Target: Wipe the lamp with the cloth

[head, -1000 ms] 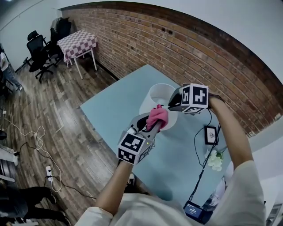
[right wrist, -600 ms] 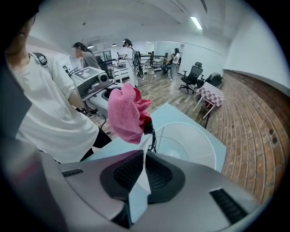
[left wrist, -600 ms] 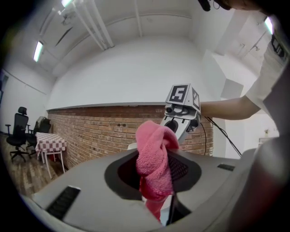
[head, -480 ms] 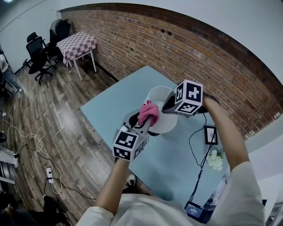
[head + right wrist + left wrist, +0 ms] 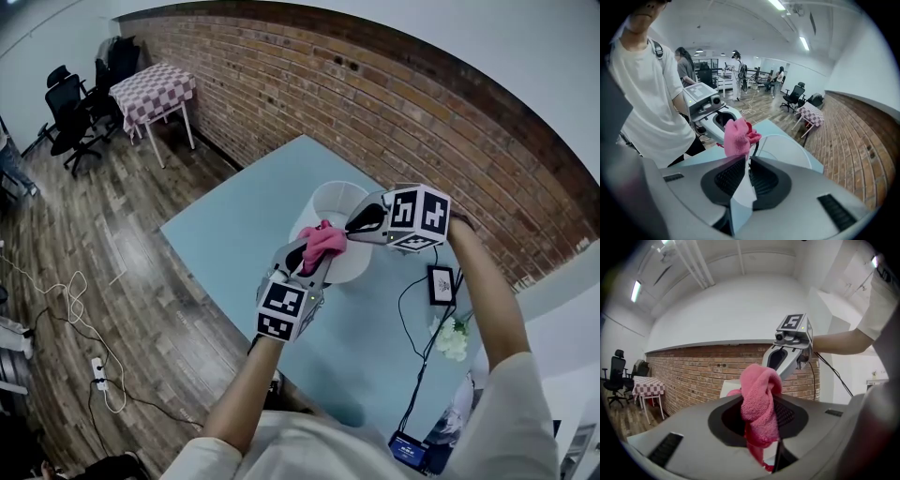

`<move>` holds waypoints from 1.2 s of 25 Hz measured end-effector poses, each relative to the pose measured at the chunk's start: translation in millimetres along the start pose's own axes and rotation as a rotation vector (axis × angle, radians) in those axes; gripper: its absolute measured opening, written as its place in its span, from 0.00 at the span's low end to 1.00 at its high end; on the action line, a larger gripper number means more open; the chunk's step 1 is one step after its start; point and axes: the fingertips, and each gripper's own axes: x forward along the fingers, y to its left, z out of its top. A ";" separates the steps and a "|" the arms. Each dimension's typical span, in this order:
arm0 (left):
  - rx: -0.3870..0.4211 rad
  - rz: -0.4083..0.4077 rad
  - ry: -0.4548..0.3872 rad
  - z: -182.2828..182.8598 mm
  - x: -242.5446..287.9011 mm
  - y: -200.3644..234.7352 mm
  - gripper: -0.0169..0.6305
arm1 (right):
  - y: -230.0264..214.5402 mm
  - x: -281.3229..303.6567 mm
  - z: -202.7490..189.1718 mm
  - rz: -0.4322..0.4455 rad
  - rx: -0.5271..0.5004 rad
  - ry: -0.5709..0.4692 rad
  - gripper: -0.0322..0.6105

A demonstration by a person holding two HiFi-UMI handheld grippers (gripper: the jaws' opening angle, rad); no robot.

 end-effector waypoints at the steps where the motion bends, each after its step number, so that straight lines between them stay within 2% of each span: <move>1: -0.005 -0.002 -0.001 -2.2 -0.3 1.2 0.24 | -4.1 -4.7 -0.8 -0.021 -0.017 -0.013 0.15; 4: -0.022 -0.007 0.007 -9.5 -3.2 5.3 0.24 | -16.5 -15.2 -14.1 -0.065 -0.048 0.015 0.18; 12: -0.071 0.001 0.105 -58.6 -7.7 7.5 0.24 | -10.7 -23.5 -48.6 0.005 -0.031 0.111 0.23; 20: -0.138 0.011 0.128 -88.6 -9.7 14.4 0.24 | -15.7 -25.3 -58.4 -0.017 -0.076 0.173 0.24; 30: -0.166 0.018 0.224 -128.7 -11.5 11.7 0.24 | -22.1 -24.9 -59.7 -0.047 -0.125 0.189 0.24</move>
